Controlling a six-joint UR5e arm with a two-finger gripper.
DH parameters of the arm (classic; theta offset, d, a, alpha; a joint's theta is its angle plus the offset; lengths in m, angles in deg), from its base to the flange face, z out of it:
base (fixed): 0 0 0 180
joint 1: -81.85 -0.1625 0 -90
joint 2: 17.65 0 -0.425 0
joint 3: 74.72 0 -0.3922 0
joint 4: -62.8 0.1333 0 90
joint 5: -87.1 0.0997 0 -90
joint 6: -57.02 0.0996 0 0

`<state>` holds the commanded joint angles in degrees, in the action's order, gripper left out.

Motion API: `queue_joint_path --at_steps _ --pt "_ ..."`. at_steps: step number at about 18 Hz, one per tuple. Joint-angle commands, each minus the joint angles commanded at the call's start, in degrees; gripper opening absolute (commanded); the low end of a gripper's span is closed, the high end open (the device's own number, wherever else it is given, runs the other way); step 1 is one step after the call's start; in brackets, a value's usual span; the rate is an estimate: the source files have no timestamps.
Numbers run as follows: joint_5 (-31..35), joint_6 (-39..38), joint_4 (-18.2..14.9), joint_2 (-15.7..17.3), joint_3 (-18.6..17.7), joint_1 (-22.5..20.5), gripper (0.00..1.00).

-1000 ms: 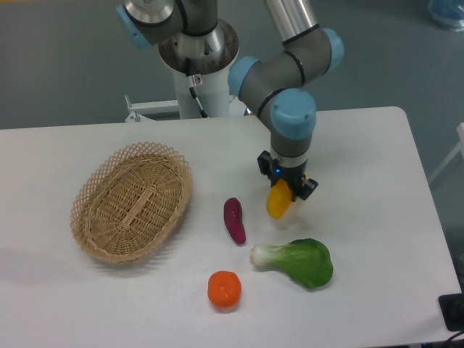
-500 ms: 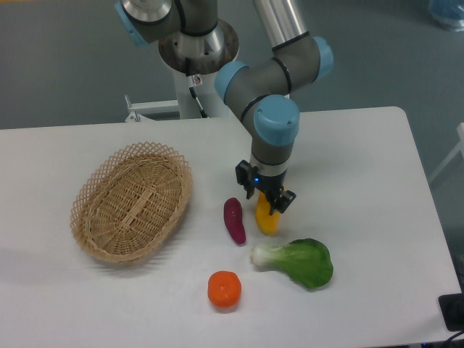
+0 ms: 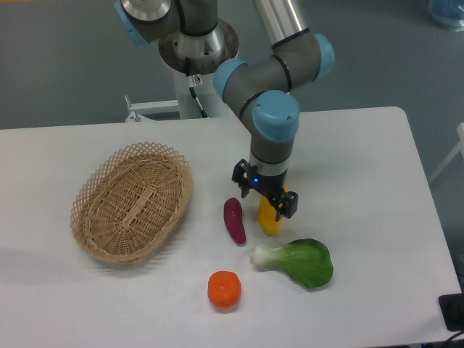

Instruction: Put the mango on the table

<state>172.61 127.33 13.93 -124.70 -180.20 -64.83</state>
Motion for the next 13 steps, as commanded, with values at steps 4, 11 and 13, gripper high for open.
queue_joint_path --at_steps 4,11,13 --pt "-0.1 -0.1 -0.6 0.1 2.2 -2.1 1.0" --pt "-0.1 0.7 -1.1 0.8 4.7 -6.9 1.0" --pt "0.2 0.8 -2.5 0.8 5.8 -7.8 1.0"
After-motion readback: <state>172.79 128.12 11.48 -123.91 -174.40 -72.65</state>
